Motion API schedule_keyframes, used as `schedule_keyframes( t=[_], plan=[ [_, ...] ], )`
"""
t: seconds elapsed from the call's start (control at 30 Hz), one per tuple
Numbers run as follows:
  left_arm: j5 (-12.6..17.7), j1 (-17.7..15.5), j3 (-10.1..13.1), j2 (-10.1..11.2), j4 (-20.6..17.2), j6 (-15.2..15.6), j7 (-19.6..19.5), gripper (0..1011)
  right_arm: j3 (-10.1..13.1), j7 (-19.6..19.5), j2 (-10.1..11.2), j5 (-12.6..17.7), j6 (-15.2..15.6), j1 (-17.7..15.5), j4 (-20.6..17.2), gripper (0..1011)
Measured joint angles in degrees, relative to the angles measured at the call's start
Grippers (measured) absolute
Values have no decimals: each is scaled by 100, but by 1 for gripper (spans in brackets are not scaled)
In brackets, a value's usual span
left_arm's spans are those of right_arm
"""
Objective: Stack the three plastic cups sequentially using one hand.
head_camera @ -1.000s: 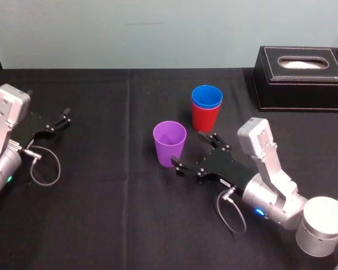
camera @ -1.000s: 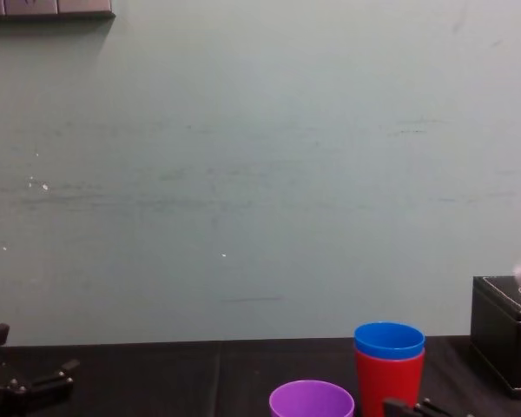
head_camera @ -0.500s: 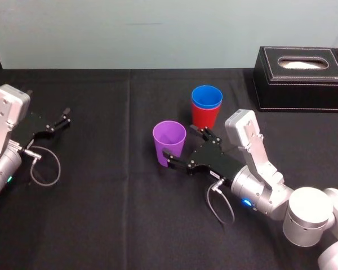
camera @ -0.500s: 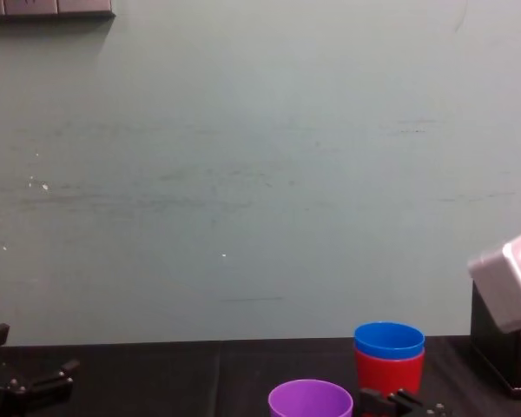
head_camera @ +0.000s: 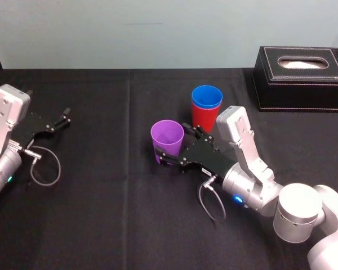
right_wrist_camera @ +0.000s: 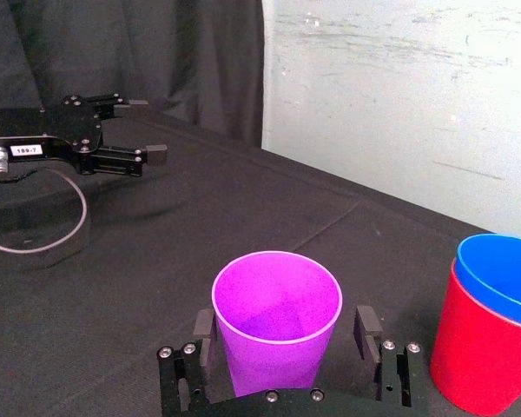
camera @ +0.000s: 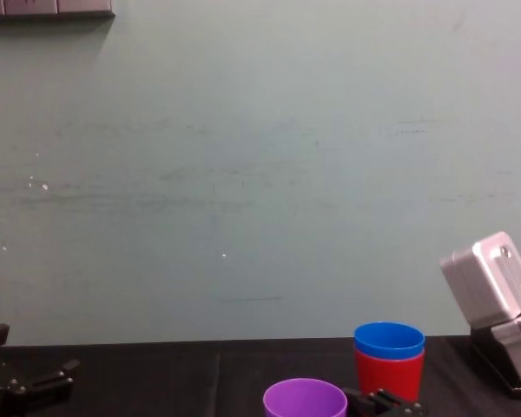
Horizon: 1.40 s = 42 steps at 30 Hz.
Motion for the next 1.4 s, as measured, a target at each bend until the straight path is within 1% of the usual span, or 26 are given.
schedule_keyframes(
  t=[0.27, 0.83, 1.2, 1.27, 1.3, 1.37, 1.4],
  plan=[
    [0, 0, 0, 0, 0, 0, 0, 1005, -24, 2, -62, 45, 6, 48, 64, 1002],
    [0, 0, 0, 0, 0, 0, 0, 1005, -92, 38, -177, 120, -80, 158, 234, 1004],
    [0, 0, 0, 0, 0, 0, 0, 1005, -95, 32, -181, 111, -99, 165, 242, 1003],
    [0, 0, 0, 0, 0, 0, 0, 1005, -94, 32, -181, 110, -97, 165, 241, 978],
    [0, 0, 0, 0, 0, 0, 0, 1005, -94, 32, -180, 110, -96, 164, 240, 946],
    [0, 0, 0, 0, 0, 0, 0, 1005, -93, 32, -179, 110, -95, 164, 239, 915],
    [0, 0, 0, 0, 0, 0, 0, 1005, -92, 32, -179, 110, -94, 164, 238, 868]
  ],
)
